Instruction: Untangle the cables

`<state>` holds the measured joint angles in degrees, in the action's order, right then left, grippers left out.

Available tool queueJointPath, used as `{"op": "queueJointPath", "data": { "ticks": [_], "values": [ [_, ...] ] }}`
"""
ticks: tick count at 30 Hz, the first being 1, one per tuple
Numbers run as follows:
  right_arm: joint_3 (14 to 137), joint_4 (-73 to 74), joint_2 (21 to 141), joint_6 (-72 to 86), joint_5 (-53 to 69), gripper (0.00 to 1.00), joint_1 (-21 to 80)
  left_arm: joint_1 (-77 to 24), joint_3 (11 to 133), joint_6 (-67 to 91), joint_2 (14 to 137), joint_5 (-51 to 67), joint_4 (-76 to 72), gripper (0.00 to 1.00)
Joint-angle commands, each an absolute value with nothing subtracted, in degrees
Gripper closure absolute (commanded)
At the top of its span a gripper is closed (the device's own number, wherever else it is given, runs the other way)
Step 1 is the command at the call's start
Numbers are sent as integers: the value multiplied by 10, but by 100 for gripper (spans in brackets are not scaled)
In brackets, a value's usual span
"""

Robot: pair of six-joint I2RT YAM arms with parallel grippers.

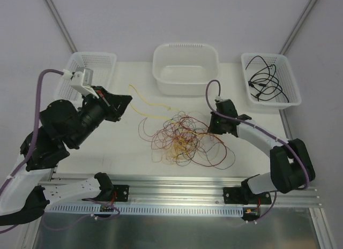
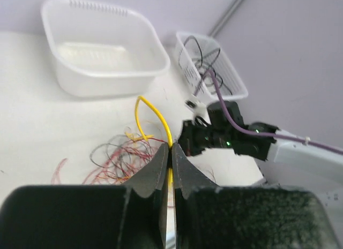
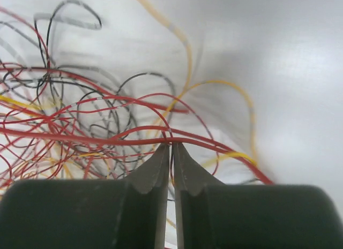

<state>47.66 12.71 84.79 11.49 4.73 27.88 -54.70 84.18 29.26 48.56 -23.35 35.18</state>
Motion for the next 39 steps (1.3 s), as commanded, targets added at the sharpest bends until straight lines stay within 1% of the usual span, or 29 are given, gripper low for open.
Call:
{"op": "queueJointPath", "data": {
  "ticks": [1,6,7,9,10,13,14,16,17,18,19,22,23,24,25,26,27,28,30,34,39],
  "values": [
    [461,180,770,99,-29,91,238,-547,889,223,479,-303,359,100],
    [454,226,736,85,-69,89,182,-547,921,172,476,-372,366,100],
    [452,228,732,83,-69,89,175,-547,924,163,475,-403,367,100],
    [446,232,721,82,-69,86,160,-547,930,142,468,-440,370,100],
    [446,234,716,80,-67,83,156,-547,931,135,466,-471,372,100],
    [453,239,694,72,-55,78,157,-547,926,109,458,-511,374,100],
    [454,238,685,69,-32,71,157,-547,923,106,457,-520,373,100],
    [461,238,661,61,-8,62,161,-547,905,108,461,-514,374,100],
    [466,241,655,58,18,53,163,-547,891,112,466,-504,374,100],
    [475,248,641,55,25,50,166,-547,883,119,471,-498,375,100],
    [480,253,634,51,32,43,172,-547,876,124,475,-491,375,100],
    [493,271,599,40,42,29,185,-546,851,144,504,-457,374,100],
    [494,274,587,40,47,19,185,-542,841,148,522,-446,374,100],
    [495,279,576,39,51,15,187,-537,838,153,533,-418,374,100],
    [496,281,555,37,57,8,188,-530,832,157,543,-401,375,100],
    [496,283,544,35,68,6,188,-504,824,163,562,-380,374,100],
    [496,288,534,34,73,3,188,-486,819,180,570,-322,374,100],
    [496,291,522,33,79,1,189,-467,817,188,579,-296,374,100],
    [497,302,491,26,94,0,188,-414,811,200,599,-252,371,100],
    [504,330,446,21,112,0,189,-374,858,170,634,-231,367,100],
    [530,376,400,14,125,0,188,-336,991,126,694,-207,367,100]
  ]
}}
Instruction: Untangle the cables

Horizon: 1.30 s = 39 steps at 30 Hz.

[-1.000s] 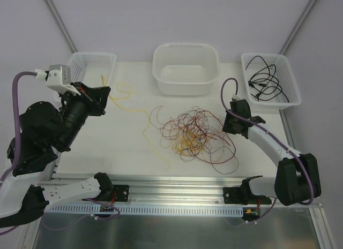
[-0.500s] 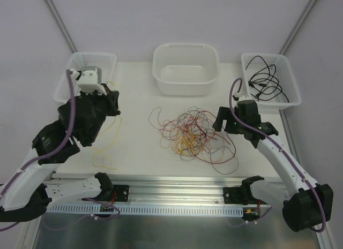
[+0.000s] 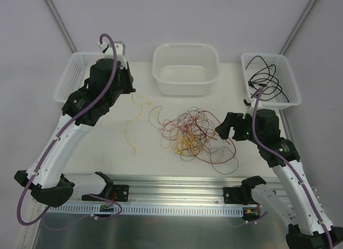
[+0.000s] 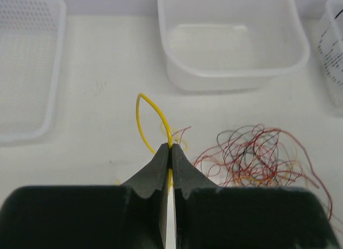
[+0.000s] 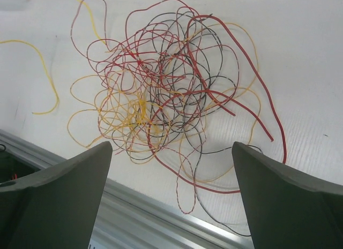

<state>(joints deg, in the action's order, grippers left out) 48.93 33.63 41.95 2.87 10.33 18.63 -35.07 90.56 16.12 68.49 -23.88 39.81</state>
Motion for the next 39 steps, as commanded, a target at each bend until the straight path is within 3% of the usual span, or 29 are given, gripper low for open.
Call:
{"op": "queueJointPath", "data": {
  "ticks": [1,13,21,27,31,39],
  "values": [
    [536,384,396,11,127,1,189,-327,1014,117,714,-209,367,100],
    [551,468,360,-32,150,1,189,-169,1319,-22,894,-230,305,100],
    [521,459,362,-32,170,0,188,-63,1421,-50,959,-223,214,100],
    [529,444,403,-42,199,0,188,-3,1360,-64,956,-244,91,100],
    [534,439,423,-51,198,1,188,56,1284,-17,962,-219,82,100],
    [522,437,425,-54,203,1,189,59,1123,17,948,-223,76,100]
  ]
}}
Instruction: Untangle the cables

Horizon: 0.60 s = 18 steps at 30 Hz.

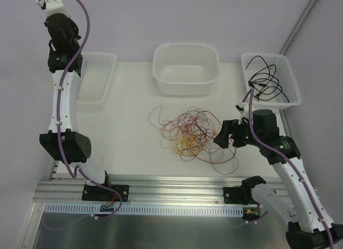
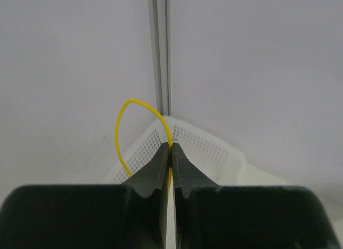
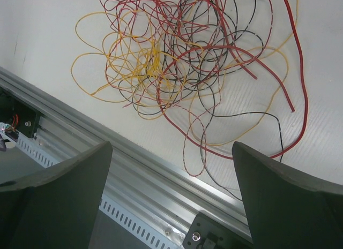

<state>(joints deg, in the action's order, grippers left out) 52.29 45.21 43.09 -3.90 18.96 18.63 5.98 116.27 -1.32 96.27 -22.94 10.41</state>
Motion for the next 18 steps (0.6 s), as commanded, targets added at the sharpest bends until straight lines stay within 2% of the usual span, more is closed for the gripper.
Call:
{"op": "queueJointPath", "data": {
  "ticks": [1,9,15,18],
  "values": [
    [525,440,425,-56,200,0,189,58,1089,20,944,-224,70,100],
    [527,449,421,-58,205,0,189,69,966,29,961,-211,48,100],
    [528,462,410,-59,202,1,189,98,966,64,1020,-142,48,100],
    [526,463,410,-60,200,1,188,109,972,76,1053,-108,49,96]
  ]
}}
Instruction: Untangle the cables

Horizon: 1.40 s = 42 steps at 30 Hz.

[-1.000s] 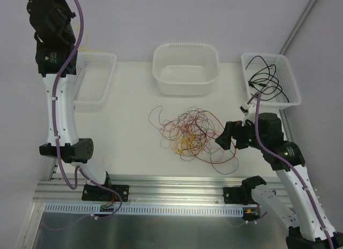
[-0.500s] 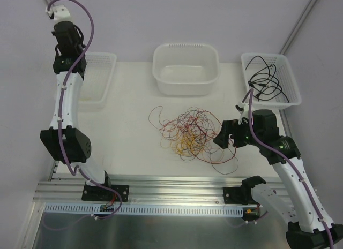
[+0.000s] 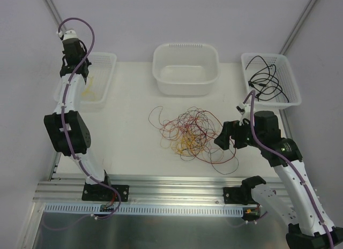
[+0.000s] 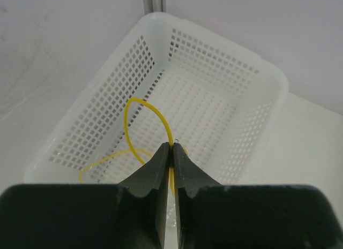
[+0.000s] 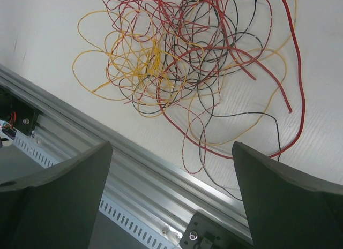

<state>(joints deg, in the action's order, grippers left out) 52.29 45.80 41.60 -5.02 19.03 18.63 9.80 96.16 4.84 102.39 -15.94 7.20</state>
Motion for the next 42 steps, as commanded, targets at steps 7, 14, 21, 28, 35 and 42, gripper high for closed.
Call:
{"op": "queueJointPath", "data": {
  "ticks": [7,14,21,28,35,42],
  "values": [
    [519,464,412,-57,207,1,188,128,983,100,1123,-99,84,78],
    [520,468,412,-59,207,0,188,143,977,127,1101,-68,93,44],
    [526,472,417,-55,213,1,188,142,940,184,990,-1,110,15],
    [519,441,467,-31,238,1,195,70,785,220,820,107,121,1],
    [526,391,564,-4,165,0,262,-47,557,223,634,189,133,1],
    [519,265,713,22,110,0,315,-56,404,169,518,225,148,1]
  ]
}}
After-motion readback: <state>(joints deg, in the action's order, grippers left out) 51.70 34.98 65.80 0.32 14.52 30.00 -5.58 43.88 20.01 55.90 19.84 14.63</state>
